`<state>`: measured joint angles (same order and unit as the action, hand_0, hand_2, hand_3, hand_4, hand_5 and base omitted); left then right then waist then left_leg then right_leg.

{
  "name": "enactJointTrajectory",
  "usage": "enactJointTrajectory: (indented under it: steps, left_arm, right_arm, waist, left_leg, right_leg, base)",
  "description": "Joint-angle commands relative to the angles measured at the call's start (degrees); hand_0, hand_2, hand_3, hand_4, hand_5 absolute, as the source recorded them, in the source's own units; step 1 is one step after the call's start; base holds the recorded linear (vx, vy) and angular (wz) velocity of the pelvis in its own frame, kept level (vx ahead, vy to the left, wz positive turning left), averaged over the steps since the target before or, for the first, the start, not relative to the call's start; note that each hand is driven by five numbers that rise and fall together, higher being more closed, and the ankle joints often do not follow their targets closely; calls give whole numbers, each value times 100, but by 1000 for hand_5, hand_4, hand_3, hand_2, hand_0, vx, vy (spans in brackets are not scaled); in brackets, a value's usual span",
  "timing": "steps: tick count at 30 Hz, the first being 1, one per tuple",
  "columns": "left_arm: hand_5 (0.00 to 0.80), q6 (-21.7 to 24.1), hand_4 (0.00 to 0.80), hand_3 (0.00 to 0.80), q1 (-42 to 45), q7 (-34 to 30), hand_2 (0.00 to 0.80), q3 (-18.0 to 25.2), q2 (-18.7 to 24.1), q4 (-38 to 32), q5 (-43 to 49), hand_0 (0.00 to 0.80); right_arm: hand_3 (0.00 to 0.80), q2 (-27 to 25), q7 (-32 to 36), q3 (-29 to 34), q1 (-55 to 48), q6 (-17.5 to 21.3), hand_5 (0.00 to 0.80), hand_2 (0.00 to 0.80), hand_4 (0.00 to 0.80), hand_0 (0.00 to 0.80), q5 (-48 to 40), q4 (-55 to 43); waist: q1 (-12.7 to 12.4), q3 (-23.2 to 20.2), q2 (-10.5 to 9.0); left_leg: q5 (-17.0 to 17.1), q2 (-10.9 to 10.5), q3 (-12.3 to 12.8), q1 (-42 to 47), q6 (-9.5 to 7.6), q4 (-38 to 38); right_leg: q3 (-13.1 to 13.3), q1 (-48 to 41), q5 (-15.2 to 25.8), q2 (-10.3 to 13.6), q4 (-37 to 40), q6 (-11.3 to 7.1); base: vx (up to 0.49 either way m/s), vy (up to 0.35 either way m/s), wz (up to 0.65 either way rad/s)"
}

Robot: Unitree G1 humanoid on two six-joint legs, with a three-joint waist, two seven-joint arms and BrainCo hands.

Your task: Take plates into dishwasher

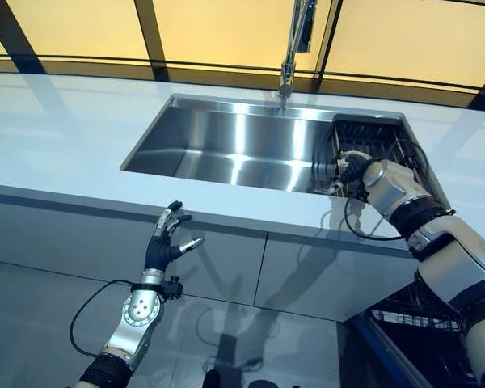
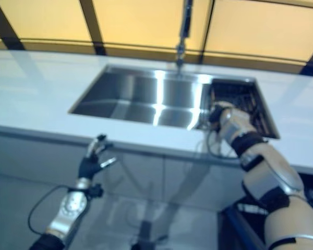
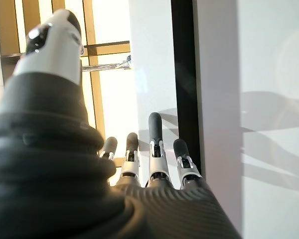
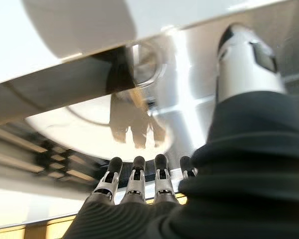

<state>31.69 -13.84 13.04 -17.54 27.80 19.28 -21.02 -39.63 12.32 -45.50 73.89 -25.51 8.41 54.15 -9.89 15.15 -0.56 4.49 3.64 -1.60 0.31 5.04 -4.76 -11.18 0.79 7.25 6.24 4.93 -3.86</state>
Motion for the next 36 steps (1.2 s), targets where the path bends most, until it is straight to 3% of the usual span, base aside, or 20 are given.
enactJointTrajectory:
  steps: [1, 9, 16, 22, 36]
  left_arm:
    - [0, -26, 0, 0, -156, 34, 0, 39, 188, 50, -54, 0]
    - [0, 32, 0, 0, -66, 3, 0, 112, 209, 78, -59, 0]
    - [0, 44, 0, 0, 32, 12, 0, 212, 137, 80, 39, 0]
    - [0, 51, 0, 0, 63, 30, 0, 215, 105, 48, 97, 0]
    - [0, 160, 0, 0, 176, 142, 0, 286, 110, -77, 122, 0]
  right_arm:
    - [0, -568, -75, -482, 529, -64, 0, 0, 0, 0, 197, -125]
    - [0, -756, -193, -524, 624, 65, 0, 0, 0, 0, -56, -600]
    - [0, -940, -117, -433, 498, -148, 0, 0, 0, 0, -70, -1253]
    - [0, -929, -108, -359, 331, -67, 0, 0, 0, 0, 1, -1437]
    - [0, -1101, -307, -340, -199, 513, 0, 0, 0, 0, 1272, -2230]
  waist:
    - [115, 57, -268]
    - [200, 42, -278]
    - [282, -30, -324]
    - [286, 2, -304]
    - [301, 157, -214]
  left_leg:
    - [-19, -123, 74, 22, -169, -24]
    - [-29, -101, 134, 44, -160, -24]
    - [-48, -82, 195, 72, -148, -24]
    - [-46, -83, 196, 77, -160, -24]
    - [-39, -118, 184, -40, -200, -12]
  right_leg:
    - [238, -100, 49, 223, -97, -207]
    - [292, -101, 45, 208, -86, -201]
    - [316, -114, 15, 207, -95, -204]
    - [338, -119, 4, 209, -101, -192]
    - [330, 17, 0, 233, -136, -217]
  base:
    - [0, 0, 0]
    - [0, 0, -2]
    - [7, 3, -4]
    - [0, 0, 0]
    - [-10, 1, 0]
